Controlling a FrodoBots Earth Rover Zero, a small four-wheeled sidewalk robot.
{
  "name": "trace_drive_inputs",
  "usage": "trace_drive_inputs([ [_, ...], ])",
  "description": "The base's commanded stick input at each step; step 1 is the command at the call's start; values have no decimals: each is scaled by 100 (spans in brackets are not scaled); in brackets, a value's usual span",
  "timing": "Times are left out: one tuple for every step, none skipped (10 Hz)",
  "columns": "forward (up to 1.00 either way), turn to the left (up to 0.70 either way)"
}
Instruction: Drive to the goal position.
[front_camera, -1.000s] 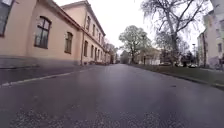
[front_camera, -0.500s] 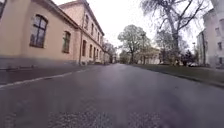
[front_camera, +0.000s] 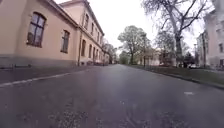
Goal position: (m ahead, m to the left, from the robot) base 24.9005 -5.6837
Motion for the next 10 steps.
trace_drive_inputs([
  [85, 0],
  [85, 0],
  [85, 0],
  [85, -13],
  [85, -26],
  [85, -18],
  [85, 0],
  [85, 0],
  [85, 0],
  [85, 0],
])
